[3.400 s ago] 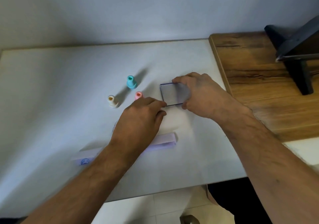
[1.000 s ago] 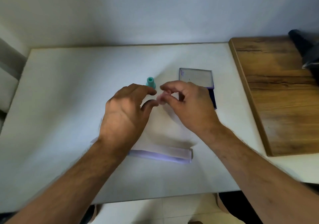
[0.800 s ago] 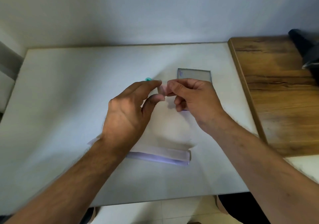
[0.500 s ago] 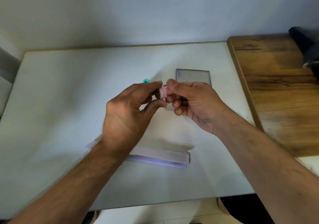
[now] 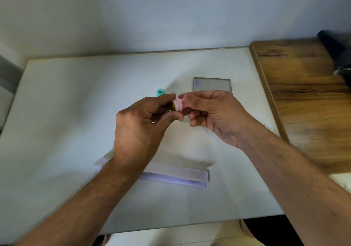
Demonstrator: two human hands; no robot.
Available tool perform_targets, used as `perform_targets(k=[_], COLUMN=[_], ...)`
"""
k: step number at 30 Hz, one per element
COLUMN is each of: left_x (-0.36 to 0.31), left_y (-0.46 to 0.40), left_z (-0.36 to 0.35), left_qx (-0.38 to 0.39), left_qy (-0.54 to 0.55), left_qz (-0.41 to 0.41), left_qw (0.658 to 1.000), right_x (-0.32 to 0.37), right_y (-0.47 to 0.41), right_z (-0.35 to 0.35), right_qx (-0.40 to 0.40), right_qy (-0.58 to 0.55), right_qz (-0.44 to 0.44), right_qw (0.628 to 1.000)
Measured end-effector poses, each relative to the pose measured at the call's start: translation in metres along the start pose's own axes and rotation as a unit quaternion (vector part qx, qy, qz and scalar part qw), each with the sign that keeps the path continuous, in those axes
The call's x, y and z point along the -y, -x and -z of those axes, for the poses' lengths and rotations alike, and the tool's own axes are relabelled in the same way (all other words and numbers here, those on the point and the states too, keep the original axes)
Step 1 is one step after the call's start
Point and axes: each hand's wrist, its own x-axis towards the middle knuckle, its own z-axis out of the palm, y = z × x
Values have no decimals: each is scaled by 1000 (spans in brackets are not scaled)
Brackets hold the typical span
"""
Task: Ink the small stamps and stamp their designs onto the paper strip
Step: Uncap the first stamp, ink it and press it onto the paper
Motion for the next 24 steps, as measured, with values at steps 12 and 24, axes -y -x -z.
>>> perform_targets(k=[12,24], left_x=[-3,1], left_y=[6,13], left_z=[-7,-15], left_qx=[15,121], left_qy=[11,-188], left_qz=[24,0], left_qw=[1000,975], right_x=[8,11], right_y=[1,1], right_z=[7,9], right_qx=[-67,-92], right_qy=[-74,-104], right_qz=[35,53], right_qw=[994,989])
